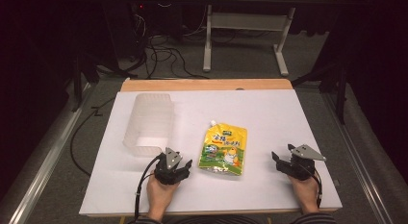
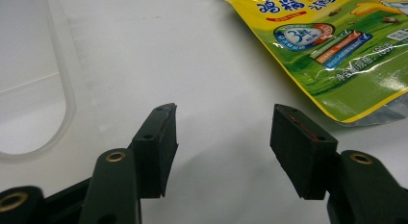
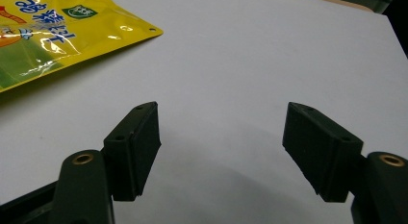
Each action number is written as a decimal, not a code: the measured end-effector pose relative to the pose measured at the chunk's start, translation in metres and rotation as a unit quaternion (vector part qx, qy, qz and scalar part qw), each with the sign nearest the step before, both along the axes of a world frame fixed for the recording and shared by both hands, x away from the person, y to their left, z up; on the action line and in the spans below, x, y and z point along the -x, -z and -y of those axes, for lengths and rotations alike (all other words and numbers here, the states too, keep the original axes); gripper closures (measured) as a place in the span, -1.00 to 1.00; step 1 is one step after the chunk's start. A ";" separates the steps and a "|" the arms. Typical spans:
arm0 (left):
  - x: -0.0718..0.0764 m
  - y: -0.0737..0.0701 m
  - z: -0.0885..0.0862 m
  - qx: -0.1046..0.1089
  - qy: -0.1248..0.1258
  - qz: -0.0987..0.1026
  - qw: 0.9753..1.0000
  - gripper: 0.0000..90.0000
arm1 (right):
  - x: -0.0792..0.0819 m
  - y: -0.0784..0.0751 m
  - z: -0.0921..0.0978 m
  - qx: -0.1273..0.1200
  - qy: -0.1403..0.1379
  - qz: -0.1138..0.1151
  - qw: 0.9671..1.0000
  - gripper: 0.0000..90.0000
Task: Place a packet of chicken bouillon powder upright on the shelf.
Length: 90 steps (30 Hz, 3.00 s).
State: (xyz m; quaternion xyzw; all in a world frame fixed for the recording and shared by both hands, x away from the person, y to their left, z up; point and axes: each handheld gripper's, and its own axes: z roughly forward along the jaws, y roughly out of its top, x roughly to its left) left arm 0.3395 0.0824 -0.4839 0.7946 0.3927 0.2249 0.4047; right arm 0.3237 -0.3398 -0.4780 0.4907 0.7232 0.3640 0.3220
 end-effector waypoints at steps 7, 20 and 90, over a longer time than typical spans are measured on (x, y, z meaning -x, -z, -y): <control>0.000 0.000 0.000 -0.001 0.002 0.001 1.000 -0.05 | 0.000 0.000 0.000 0.000 0.001 -0.001 1.000 -0.34; 0.001 0.000 0.001 -0.006 0.003 0.007 1.000 -0.03 | 0.000 0.000 0.000 -0.001 0.001 -0.002 1.000 -0.34; -0.021 -0.056 0.064 0.006 0.070 -0.032 0.997 -0.17 | 0.002 -0.001 0.001 -0.006 -0.001 0.009 1.000 -0.34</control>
